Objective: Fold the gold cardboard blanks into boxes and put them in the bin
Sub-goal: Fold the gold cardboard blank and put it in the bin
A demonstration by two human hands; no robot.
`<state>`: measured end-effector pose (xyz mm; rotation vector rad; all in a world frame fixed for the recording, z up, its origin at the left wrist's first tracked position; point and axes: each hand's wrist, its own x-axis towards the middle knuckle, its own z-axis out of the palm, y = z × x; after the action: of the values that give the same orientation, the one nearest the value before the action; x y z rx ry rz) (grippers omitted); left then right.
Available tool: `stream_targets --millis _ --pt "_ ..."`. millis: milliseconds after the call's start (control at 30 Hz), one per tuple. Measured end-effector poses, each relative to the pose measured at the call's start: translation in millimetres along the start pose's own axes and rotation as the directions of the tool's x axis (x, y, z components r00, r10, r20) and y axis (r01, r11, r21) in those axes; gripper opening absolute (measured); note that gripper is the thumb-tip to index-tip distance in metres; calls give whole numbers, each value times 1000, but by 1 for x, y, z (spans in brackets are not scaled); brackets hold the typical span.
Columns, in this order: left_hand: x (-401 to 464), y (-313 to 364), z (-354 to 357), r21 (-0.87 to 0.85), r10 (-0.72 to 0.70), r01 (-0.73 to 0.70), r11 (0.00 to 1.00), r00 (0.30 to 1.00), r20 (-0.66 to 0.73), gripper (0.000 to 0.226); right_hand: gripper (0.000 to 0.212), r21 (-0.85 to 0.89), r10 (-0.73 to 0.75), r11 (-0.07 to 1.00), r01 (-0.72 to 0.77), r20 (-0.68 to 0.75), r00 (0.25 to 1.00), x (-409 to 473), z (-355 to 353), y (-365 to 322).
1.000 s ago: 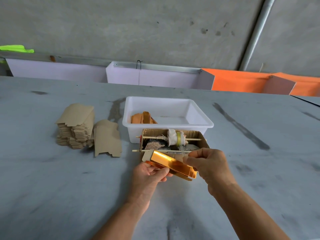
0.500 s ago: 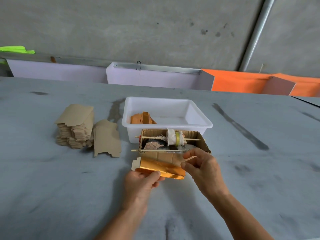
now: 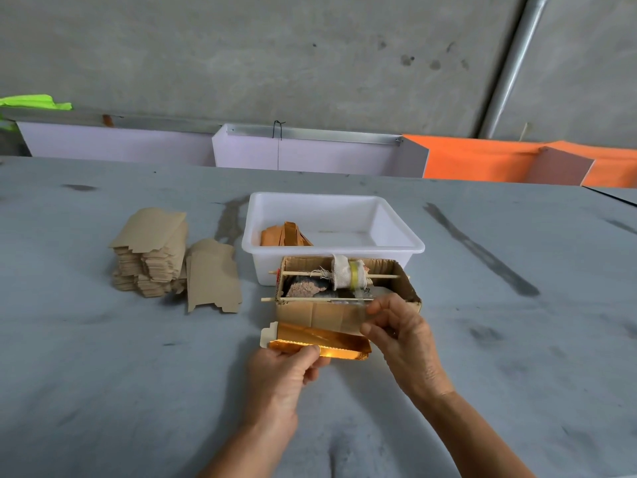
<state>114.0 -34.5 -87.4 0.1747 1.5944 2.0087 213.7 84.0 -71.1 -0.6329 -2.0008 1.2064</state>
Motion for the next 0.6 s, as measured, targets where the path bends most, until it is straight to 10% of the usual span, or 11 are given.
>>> stream_targets --millis 600 --pt "-3 4 4 -119 20 -17 993 999 27 20 18 395 10 917 -45 90 996 -10 4 -15"
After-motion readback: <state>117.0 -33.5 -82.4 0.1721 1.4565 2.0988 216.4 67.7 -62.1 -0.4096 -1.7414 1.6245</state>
